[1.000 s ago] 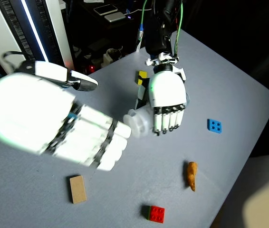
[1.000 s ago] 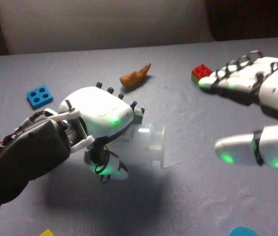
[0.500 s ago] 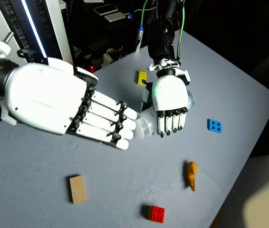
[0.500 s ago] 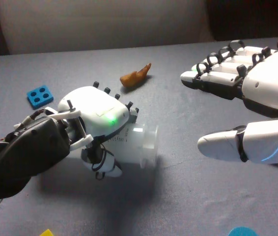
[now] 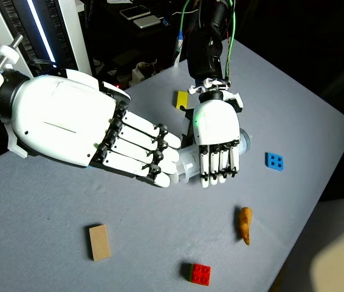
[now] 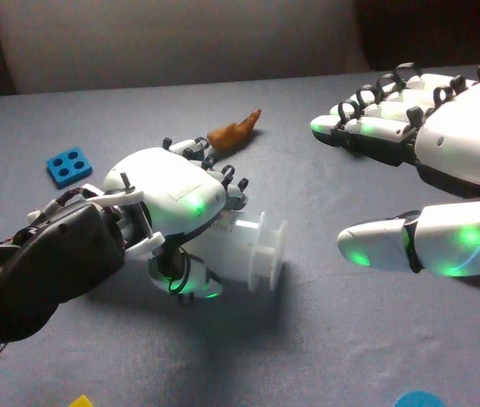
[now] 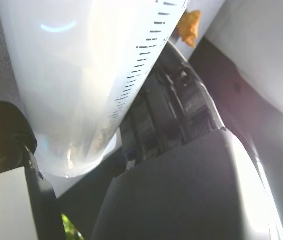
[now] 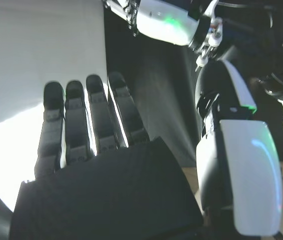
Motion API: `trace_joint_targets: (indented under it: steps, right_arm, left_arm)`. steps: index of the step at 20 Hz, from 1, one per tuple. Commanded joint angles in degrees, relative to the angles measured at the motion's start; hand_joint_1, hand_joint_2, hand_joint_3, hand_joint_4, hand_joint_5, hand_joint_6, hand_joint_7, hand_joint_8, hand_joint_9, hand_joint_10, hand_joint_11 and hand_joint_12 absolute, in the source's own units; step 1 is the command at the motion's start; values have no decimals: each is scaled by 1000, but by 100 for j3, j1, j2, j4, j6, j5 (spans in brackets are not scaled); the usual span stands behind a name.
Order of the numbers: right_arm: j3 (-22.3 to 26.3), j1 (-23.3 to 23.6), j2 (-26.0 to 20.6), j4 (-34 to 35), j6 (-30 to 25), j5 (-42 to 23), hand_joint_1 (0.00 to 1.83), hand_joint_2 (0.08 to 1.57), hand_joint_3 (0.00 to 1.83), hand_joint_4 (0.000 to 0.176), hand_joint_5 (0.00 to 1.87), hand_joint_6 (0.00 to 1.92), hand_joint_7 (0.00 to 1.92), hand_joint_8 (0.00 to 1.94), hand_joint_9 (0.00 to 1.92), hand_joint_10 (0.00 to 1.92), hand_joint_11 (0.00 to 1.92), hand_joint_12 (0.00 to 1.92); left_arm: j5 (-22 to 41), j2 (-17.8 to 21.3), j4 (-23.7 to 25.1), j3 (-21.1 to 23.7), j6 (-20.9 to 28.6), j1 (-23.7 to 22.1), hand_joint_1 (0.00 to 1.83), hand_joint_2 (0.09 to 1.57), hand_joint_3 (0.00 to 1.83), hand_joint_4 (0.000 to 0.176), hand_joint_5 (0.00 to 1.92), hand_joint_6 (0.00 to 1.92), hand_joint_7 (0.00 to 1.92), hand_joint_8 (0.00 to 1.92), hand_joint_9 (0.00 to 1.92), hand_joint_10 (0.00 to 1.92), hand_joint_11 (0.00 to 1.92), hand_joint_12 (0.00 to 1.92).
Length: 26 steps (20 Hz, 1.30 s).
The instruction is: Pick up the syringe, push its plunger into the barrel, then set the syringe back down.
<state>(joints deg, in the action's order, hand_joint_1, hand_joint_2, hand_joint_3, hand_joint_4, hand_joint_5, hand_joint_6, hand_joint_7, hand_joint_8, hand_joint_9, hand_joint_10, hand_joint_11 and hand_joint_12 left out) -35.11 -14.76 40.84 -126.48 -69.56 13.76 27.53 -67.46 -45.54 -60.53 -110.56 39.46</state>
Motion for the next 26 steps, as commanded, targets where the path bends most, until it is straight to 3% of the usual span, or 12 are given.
trace_joint_targets:
  steps: [1,4,7,13,18,20,23,25,26]
  right_arm:
    - [9,80,-19,-113,1,412,56,1144,0,0,104,4,91,4,90,4,0,382]
    - [9,77,-19,-113,11,426,94,1135,0,0,119,2,111,3,111,5,0,456]
    - [8,76,-17,-113,96,436,49,1141,0,0,105,1,106,0,112,3,0,454]
    - [8,74,-15,-113,192,529,95,1126,0,0,101,4,102,3,96,2,0,380]
    - [8,30,-11,-113,263,632,83,1129,1,0,90,0,86,0,80,1,0,331]
    - [8,2,-5,-113,288,687,56,1142,4,0,82,0,80,0,73,0,0,313]
    - [9,-38,-2,-111,326,797,105,1144,1,0,127,8,115,6,107,7,0,412]
    - [9,-49,-3,-111,339,795,132,1147,0,0,296,15,279,11,237,16,0,698]
    - [9,-50,-3,-111,374,758,203,1138,0,0,489,24,504,15,471,45,122,912]
  left_arm:
    - [359,-11,174,34,11,-55,583,1029,0,0,306,0,260,1,229,0,0,712]
    - [307,6,173,69,11,-124,428,982,0,0,94,2,47,6,32,2,0,252]
    - [240,31,173,108,10,-210,303,965,0,0,2,0,0,0,0,0,0,12]
    - [233,401,173,359,9,-356,170,973,5,0,0,0,0,0,0,0,0,0]
    - [207,823,99,578,-26,-587,201,986,6,0,0,0,0,0,0,0,22,11]
    - [218,983,-441,699,-386,-692,196,987,5,0,0,0,0,0,0,0,21,12]
    - [834,1288,-1485,1040,-863,-795,225,1004,9,0,11,4,0,0,0,0,19,13]
    - [1247,1445,-2239,1267,-1384,-919,239,1010,1,7,217,23,176,17,187,9,0,577]
    - [1413,1493,-2544,1376,-1649,-994,177,1033,0,11,352,11,332,8,307,23,0,886]
